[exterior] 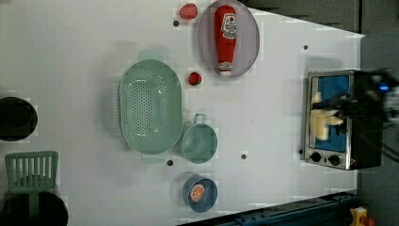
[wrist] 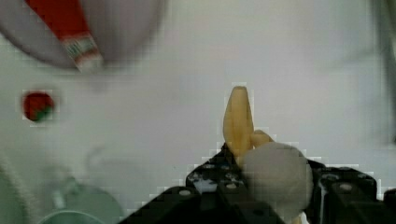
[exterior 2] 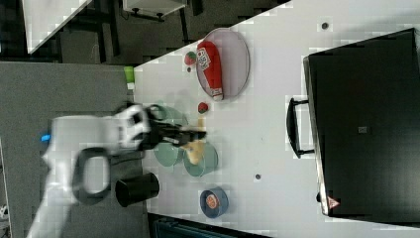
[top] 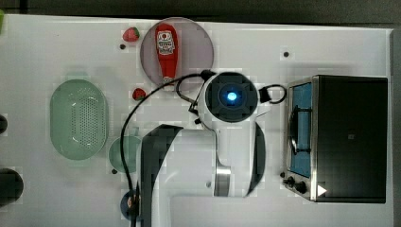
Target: Pick Banana and place it in mug.
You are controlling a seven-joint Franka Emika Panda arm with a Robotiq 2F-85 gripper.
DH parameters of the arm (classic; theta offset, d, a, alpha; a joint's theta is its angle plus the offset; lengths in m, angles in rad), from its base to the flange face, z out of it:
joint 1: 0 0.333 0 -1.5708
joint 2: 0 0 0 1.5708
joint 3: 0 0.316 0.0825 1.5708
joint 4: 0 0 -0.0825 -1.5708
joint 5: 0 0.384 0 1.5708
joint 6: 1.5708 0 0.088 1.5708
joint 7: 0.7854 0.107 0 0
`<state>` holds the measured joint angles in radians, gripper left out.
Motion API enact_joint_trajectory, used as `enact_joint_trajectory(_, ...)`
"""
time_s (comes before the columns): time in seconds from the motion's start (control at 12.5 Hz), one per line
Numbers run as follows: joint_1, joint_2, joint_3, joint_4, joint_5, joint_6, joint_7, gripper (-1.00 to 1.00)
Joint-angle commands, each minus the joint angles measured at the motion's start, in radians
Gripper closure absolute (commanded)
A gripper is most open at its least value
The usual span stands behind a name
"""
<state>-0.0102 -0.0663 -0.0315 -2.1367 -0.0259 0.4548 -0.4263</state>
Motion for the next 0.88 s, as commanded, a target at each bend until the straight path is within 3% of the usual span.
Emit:
enact_joint_trajectory(0.08, 0.020, -0.028, 0.053, 0.036, 0.048, -0.136, 0.038, 0.28)
enact_joint_trajectory(0.32, 0.044, -0.032, 0.138, 0.038, 0.139, -0.140, 0.191, 0.28)
enact_joint_trajectory(0.64, 0.066, -0.005, 0.290, 0.021, 0.140, -0.096, 0.511, 0.28)
enact_joint_trajectory(0.88, 0.067, 0.038, 0.373, -0.046, 0.140, 0.051, 0.641, 0.28)
